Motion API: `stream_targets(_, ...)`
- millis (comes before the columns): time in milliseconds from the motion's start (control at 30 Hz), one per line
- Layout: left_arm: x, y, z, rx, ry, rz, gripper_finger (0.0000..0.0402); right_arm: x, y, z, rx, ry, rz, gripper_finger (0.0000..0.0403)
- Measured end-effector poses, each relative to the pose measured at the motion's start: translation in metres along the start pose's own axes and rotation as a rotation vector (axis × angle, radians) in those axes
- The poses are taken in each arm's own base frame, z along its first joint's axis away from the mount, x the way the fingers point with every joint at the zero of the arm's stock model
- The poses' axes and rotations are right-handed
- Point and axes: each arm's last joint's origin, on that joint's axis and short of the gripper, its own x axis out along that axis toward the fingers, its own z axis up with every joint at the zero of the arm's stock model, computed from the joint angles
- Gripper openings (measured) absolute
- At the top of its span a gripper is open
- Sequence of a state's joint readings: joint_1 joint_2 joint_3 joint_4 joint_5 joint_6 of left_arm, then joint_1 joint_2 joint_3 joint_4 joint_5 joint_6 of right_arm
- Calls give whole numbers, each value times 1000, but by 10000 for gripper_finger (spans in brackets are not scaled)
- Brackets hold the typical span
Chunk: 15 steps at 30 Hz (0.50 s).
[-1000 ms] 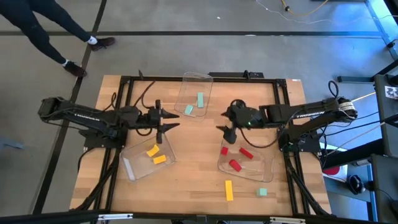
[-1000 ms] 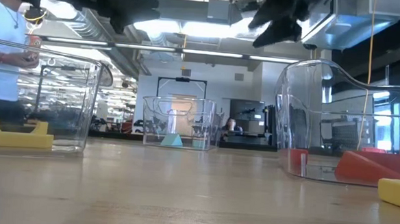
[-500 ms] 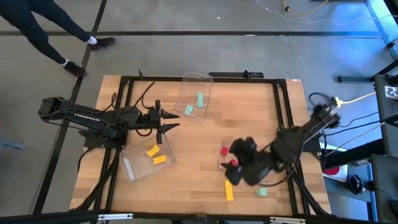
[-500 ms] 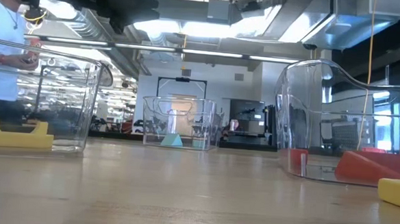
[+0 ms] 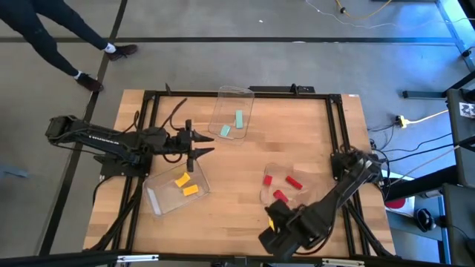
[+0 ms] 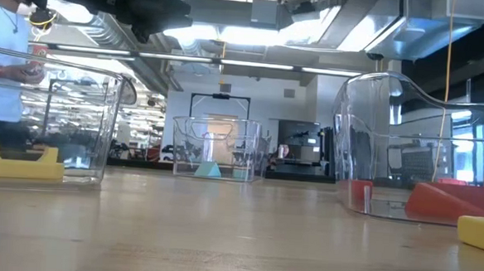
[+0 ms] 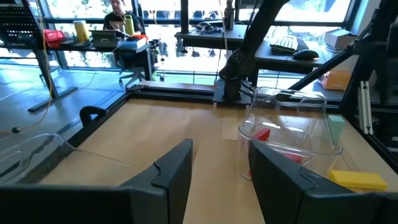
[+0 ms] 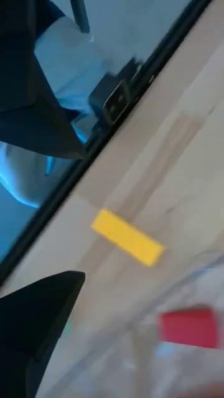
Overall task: Sort & place blocks by color
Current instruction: Put the yellow block into the bottom left transparent bin
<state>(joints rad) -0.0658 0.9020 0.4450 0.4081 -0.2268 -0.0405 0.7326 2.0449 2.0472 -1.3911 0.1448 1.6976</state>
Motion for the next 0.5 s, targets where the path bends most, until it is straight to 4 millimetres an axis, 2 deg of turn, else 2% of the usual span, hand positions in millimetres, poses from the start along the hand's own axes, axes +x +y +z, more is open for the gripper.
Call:
stream_targets(100,0,0,0,-2,0,0,149,18,4,-11,62,61,-43,311)
stream_targets(267,0,0,0,-2,0,0,149,47,14,-29,117,63,-62,311)
stream_targets(500,0,0,0,-5,-1,0,149,89,18,-40,165,32,-157,311)
